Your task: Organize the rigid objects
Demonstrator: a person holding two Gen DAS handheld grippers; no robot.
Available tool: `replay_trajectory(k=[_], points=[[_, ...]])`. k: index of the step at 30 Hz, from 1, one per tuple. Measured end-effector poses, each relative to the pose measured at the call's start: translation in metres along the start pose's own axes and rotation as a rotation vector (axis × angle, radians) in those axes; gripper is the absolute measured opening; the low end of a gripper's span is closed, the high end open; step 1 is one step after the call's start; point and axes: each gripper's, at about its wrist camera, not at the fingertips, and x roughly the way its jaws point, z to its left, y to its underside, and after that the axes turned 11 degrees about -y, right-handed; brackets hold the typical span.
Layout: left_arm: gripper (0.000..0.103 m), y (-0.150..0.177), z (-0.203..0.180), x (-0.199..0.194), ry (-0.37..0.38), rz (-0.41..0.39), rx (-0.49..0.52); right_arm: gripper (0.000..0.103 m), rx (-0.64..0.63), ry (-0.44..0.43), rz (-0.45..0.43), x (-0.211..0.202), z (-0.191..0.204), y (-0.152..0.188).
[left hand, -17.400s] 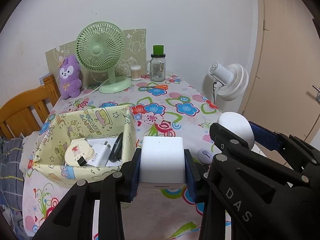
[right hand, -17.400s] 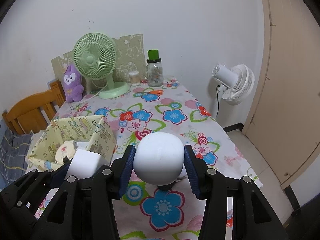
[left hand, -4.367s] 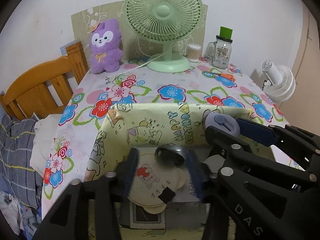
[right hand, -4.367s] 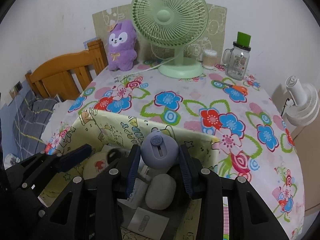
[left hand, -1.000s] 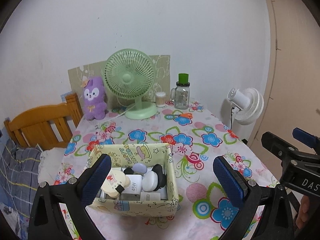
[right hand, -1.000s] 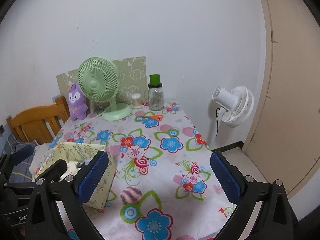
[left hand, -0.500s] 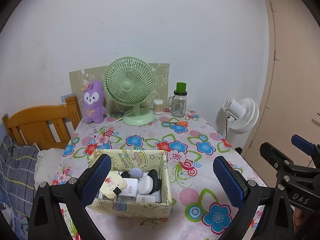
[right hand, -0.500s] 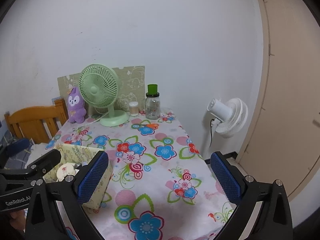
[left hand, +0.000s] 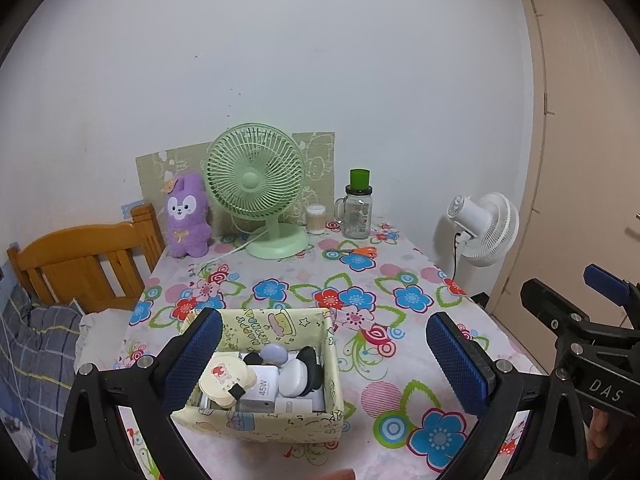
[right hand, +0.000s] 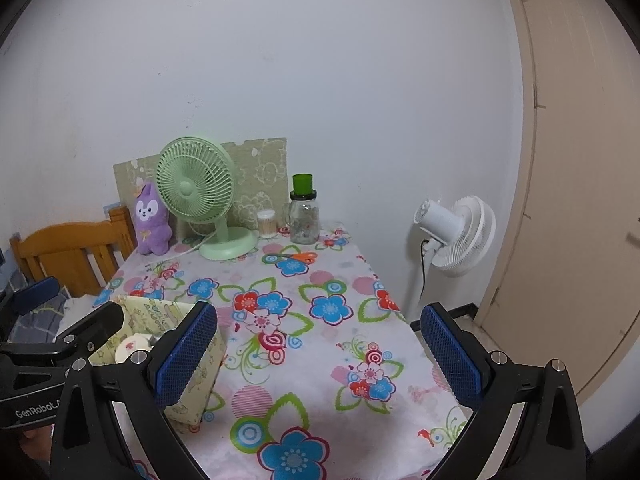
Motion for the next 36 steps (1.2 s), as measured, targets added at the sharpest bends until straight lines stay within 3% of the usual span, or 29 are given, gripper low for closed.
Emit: replay_trajectory(k=[36], points=[[0.103, 0.007, -0.007, 0.015, 0.010, 0.054, 0.031, 0.103, 0.056, 0.007, 0.039, 0.016, -0.005, 0.008]])
